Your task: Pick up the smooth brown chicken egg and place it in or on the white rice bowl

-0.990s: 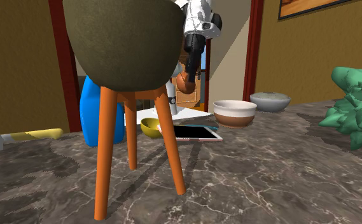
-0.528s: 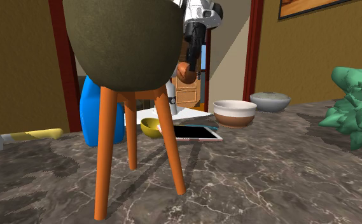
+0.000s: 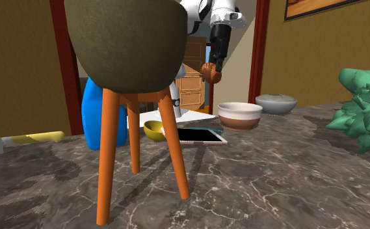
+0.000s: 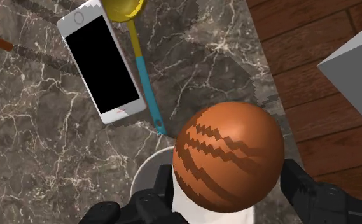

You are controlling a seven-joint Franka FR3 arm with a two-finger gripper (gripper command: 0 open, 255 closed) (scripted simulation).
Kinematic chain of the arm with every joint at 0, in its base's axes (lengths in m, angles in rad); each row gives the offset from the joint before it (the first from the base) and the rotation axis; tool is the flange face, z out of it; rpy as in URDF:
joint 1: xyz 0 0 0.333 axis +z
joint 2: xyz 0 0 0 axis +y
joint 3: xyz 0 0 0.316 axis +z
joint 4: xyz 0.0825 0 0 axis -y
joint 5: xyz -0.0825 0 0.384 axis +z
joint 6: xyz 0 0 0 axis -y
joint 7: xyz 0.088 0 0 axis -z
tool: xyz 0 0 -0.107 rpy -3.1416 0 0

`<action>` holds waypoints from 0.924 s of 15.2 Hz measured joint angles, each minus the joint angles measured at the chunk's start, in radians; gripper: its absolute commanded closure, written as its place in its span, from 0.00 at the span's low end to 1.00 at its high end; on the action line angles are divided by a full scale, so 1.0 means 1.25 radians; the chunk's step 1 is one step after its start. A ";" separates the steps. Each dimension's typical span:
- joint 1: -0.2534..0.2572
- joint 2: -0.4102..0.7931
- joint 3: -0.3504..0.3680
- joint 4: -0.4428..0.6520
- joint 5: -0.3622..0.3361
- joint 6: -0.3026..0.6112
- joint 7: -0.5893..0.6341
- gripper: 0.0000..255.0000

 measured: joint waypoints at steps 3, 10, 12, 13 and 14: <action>0.036 -0.007 0.018 -0.003 -0.015 -0.013 0.057 1.00; 0.110 0.020 0.061 0.038 -0.027 -0.053 0.175 1.00; 0.129 0.027 0.072 0.056 -0.029 -0.071 0.204 1.00; 0.139 0.044 0.079 0.078 -0.025 -0.080 0.221 1.00; 0.145 0.049 0.083 0.090 -0.025 -0.090 0.229 1.00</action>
